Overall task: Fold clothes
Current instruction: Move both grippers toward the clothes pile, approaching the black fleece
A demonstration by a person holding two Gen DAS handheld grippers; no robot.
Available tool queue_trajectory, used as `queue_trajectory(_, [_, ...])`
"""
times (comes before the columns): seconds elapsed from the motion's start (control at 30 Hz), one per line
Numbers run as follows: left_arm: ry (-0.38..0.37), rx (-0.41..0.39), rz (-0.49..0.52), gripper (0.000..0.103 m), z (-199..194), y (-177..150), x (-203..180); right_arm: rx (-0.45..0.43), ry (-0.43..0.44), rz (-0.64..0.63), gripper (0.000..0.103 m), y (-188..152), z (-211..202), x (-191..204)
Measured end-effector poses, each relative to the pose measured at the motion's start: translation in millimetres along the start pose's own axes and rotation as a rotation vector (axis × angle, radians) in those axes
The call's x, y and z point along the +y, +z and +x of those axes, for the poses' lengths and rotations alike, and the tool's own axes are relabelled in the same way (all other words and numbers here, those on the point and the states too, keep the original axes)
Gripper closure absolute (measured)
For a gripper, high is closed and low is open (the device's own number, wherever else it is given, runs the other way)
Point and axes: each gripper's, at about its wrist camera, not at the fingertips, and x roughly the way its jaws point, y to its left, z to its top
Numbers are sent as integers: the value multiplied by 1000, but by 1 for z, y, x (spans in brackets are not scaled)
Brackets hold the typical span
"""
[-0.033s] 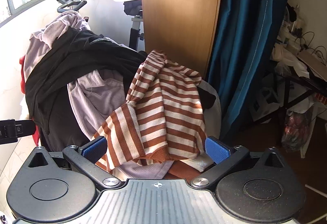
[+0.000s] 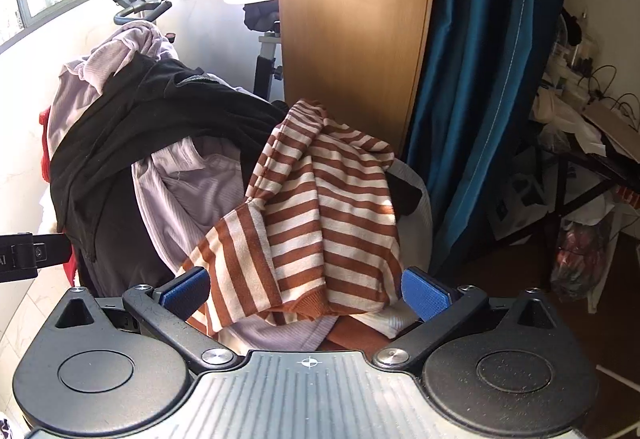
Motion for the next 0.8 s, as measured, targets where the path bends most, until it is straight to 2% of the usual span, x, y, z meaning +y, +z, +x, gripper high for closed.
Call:
queue_trajectory(0.2, [-26,-9,15,0,-6,-9,7,-35,3,3,1,3,-7,3])
queue_trajectory(0.27, [-24,26,6,0,-7,-3,8,-47,3,5,1,4,-10,4])
queue_trajectory(0.37, [-10,0,-7,0,-9,-7,-3,-65,5,6,1,5,-14,5])
queue_trajectory(0.8, [-2,-52,59,0,-19,3,31,-109,-31,-24,1,1,-23,47])
